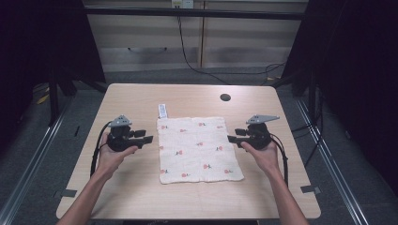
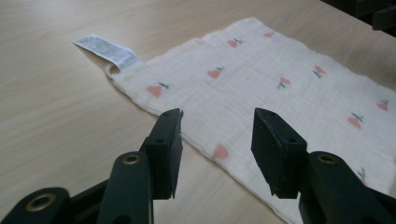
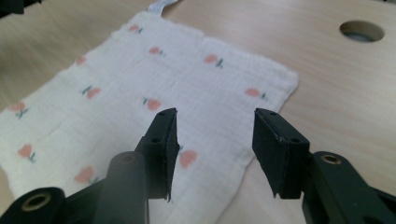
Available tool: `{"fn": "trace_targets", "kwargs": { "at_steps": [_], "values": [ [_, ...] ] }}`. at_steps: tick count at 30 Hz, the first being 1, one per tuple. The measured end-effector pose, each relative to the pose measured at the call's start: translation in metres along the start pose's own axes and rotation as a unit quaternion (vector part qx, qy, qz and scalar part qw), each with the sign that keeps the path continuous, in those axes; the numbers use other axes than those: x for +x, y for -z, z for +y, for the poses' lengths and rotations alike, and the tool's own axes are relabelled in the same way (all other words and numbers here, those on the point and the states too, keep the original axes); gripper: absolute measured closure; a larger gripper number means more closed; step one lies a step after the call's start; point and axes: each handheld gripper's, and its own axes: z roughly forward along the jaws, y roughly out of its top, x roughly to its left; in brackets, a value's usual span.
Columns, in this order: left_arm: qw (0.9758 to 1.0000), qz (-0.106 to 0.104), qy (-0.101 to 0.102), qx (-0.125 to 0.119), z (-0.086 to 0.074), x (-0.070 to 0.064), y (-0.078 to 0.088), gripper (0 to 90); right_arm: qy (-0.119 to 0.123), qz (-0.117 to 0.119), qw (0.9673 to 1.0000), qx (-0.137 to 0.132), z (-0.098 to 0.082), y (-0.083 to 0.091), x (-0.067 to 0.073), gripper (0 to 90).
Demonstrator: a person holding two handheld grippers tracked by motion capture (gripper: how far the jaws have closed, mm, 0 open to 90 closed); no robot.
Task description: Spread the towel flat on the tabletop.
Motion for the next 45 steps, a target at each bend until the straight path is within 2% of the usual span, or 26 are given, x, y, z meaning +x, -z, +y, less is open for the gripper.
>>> {"fn": "trace_targets", "kwargs": {
  "at_steps": [1,3,4,6,7,9,11,13,14,15,16,17,19,25,28,31,33,34,39,43,45],
  "values": [
    [1.0000,0.000,0.000,0.000,0.000,0.000,0.000,52.7,0.000,0.000,1.0000,0.000,0.000,0.000,0.000,52.5],
    [0.9998,-0.010,-0.011,0.010,-0.007,-0.010,-0.001,52.8,-0.012,0.026,0.9996,0.001,-0.009,0.001,0.002,54.6],
    [0.9996,-0.025,-0.011,0.009,-0.013,-0.016,-0.002,53.5,-0.017,0.037,0.9991,0.003,-0.017,0.001,0.005,57.6],
    [0.9993,-0.031,-0.016,0.009,-0.015,-0.018,-0.002,57.1,-0.014,0.037,0.9992,0.007,-0.024,0.001,0.007,59.5],
    [0.9988,-0.047,-0.012,0.010,-0.017,-0.019,-0.004,57.1,-0.014,0.037,0.9992,0.007,-0.024,0.001,0.007,59.5],
    [0.9989,-0.037,-0.017,0.020,-0.020,-0.023,-0.007,58.0,-0.015,0.038,0.9991,0.013,-0.028,-0.001,0.009,60.9],
    [0.9988,-0.040,-0.018,0.023,-0.022,-0.026,-0.012,59.7,-0.019,0.039,0.9990,0.009,-0.031,-0.002,0.009,62.7],
    [0.9988,-0.042,-0.008,0.023,-0.026,-0.028,-0.018,61.3,-0.019,0.042,0.9989,0.008,-0.034,-0.004,0.010,63.7],
    [0.9983,-0.043,-0.004,0.038,-0.031,-0.032,-0.028,62.1,-0.018,0.042,0.9988,0.019,-0.037,-0.008,0.011,64.3],
    [0.9983,-0.043,-0.004,0.038,-0.031,-0.032,-0.028,61.6,-0.019,0.046,0.9985,0.021,-0.038,-0.009,0.012,64.6],
    [0.9975,-0.051,-0.009,0.049,-0.033,-0.033,-0.032,61.5,-0.017,0.051,0.9983,0.021,-0.039,-0.011,0.013,65.0],
    [0.9976,-0.044,-0.019,0.050,-0.033,-0.036,-0.034,61.6,-0.019,0.049,0.9983,0.026,-0.040,-0.012,0.014,65.6],
    [0.9976,-0.047,-0.018,0.047,-0.032,-0.037,-0.037,61.5,-0.014,0.049,0.9982,0.033,-0.041,-0.016,0.013,66.7],
    [0.9972,-0.039,-0.032,0.054,-0.030,-0.040,-0.049,64.7,-0.007,0.041,0.9981,0.045,-0.043,-0.024,0.013,69.1],
    [0.9965,-0.040,-0.042,0.061,-0.032,-0.042,-0.051,67.3,-0.007,0.040,0.9981,0.047,-0.044,-0.026,0.012,69.1],
    [0.9957,-0.043,-0.050,0.065,-0.033,-0.045,-0.054,68.1,-0.008,0.031,0.9979,0.057,-0.046,-0.028,0.013,70.8],
    [0.9945,-0.041,-0.058,0.077,-0.034,-0.047,-0.056,68.5,-0.003,0.025,0.9973,0.069,-0.049,-0.030,0.016,71.5],
    [0.9952,-0.040,-0.052,0.073,-0.036,-0.048,-0.057,68.2,-0.004,0.023,0.9974,0.068,-0.050,-0.029,0.018,71.3],
    [0.9952,-0.040,-0.055,0.070,-0.038,-0.047,-0.055,68.2,-0.015,0.029,0.9973,0.066,-0.055,-0.024,0.020,73.2],
    [0.9954,-0.042,-0.053,0.068,-0.040,-0.046,-0.052,68.1,0.000,0.035,0.9963,0.078,-0.057,-0.020,0.028,73.2],
    [0.9952,-0.044,-0.054,0.068,-0.042,-0.045,-0.050,68.2,0.004,0.041,0.9963,0.076,-0.060,-0.017,0.033,73.2]
  ]
}}
